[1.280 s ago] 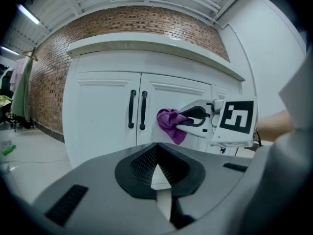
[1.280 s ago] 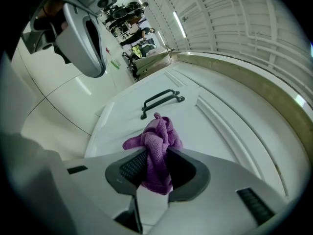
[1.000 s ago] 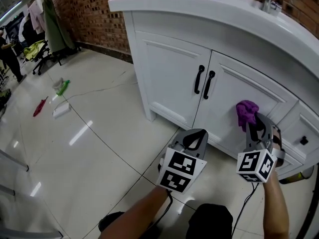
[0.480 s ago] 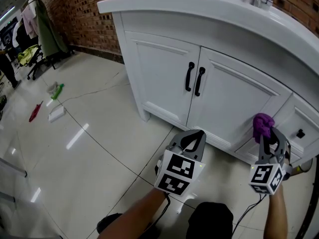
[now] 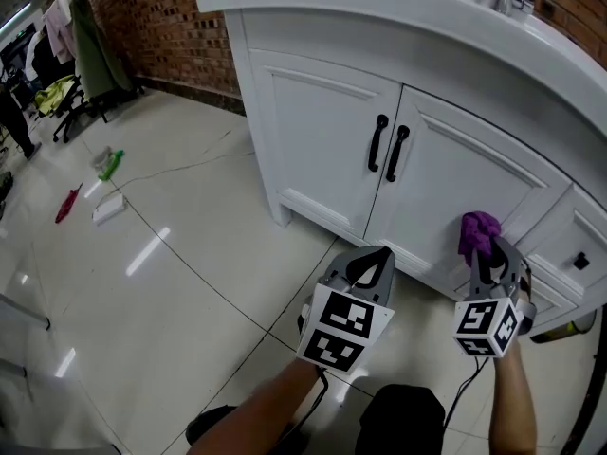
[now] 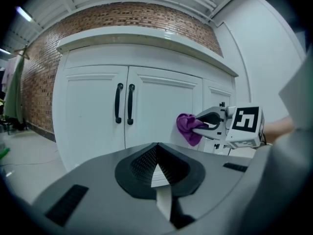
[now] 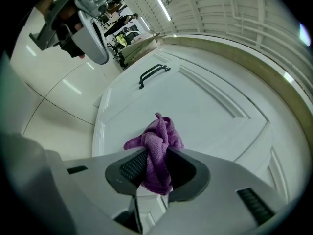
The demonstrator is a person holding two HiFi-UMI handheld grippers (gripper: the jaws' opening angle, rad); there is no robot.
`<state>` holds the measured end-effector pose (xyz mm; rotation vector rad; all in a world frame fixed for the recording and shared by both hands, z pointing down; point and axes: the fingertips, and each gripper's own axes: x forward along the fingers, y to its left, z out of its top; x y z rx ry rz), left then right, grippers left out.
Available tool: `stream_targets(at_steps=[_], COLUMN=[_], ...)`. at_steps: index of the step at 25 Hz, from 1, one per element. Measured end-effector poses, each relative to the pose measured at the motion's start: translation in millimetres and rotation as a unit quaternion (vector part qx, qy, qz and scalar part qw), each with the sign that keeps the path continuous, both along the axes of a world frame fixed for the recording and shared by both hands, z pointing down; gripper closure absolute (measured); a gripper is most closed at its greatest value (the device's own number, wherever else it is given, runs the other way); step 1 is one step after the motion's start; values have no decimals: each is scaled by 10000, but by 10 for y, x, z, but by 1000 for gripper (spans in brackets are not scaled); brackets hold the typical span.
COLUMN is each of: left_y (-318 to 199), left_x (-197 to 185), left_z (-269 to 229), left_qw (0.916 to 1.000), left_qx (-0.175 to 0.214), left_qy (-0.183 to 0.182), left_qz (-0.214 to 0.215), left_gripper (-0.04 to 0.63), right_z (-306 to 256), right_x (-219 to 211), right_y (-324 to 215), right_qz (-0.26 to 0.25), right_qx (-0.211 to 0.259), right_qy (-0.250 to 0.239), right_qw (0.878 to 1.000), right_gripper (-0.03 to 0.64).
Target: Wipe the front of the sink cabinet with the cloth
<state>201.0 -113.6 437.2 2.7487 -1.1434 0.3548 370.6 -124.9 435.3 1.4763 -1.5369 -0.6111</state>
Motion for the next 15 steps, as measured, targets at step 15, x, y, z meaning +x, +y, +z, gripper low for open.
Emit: stream_targets(at_steps=[15], left_y=[-215], left_x=[-485], left_z=[91], left_qw=[9986], left_qx=[-195], left_qy=[132], left_qz=[-481], left_gripper=[591], right_z=[167], right_x=[-1054], right_y=[-720], right_qz=[-731], right_qx=[-321], right_qy=[-594], right_qw=[9950], right_gripper=[505])
